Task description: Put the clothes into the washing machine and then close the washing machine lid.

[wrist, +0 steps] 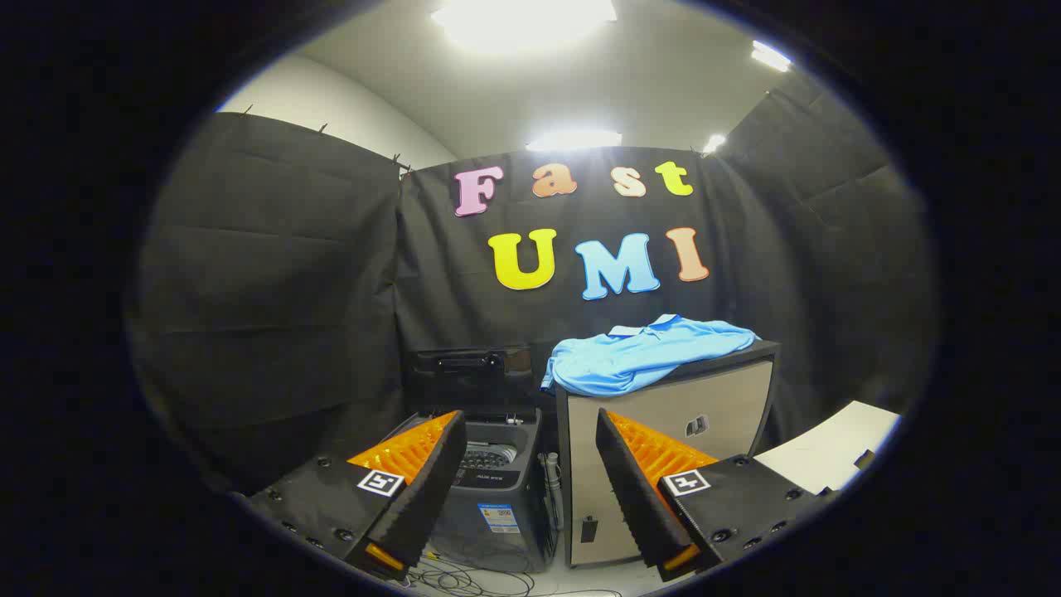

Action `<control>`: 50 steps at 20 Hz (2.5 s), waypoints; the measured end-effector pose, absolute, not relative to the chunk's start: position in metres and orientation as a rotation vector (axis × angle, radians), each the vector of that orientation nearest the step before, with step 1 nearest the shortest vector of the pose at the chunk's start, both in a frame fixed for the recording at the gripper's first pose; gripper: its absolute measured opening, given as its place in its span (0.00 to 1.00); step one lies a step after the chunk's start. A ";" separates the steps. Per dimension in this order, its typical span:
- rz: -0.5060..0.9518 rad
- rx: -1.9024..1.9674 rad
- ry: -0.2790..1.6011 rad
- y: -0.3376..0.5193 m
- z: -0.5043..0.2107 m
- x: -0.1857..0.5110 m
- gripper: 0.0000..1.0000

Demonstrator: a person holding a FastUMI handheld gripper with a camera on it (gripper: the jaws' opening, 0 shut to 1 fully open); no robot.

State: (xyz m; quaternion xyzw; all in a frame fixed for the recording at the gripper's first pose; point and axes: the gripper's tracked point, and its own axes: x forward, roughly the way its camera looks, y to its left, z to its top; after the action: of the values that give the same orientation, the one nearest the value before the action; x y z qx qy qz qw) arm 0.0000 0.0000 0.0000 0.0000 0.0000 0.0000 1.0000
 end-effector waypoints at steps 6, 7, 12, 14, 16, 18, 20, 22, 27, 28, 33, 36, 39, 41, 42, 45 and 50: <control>-0.012 0.007 -0.001 -0.003 0.004 0.006 0.97; -0.011 0.006 -0.003 -0.004 0.005 0.007 0.97; -0.005 0.026 -0.011 -0.005 0.013 0.010 0.97; -0.006 0.022 -0.010 -0.007 0.015 0.010 0.97; -0.003 0.022 -0.007 -0.008 0.017 0.010 0.97; -0.003 0.021 -0.007 -0.011 0.019 0.011 0.97; -0.007 0.018 -0.005 -0.015 0.021 0.011 0.97; -0.012 0.011 0.002 -0.018 0.021 0.013 0.97; -0.022 -0.003 0.000 -0.025 0.033 0.021 0.98; -0.022 -0.005 -0.002 -0.027 0.037 0.025 0.97; -0.052 -0.033 0.011 -0.042 0.054 0.041 0.97; -0.069 -0.041 0.017 -0.049 0.068 0.054 0.98; -0.080 -0.024 0.007 -0.057 0.080 0.066 0.98; -0.088 -0.012 -0.004 -0.063 0.088 0.073 0.97; -0.096 -0.008 -0.009 -0.068 0.092 0.076 0.98; -0.132 -0.006 -0.026 -0.083 0.108 0.089 0.98; -0.178 -0.066 -0.024 -0.096 0.127 0.117 0.98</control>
State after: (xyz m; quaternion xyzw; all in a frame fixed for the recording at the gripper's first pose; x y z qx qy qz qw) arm 0.1171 -0.0956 0.1275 -0.0329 -0.0118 -0.0890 0.9954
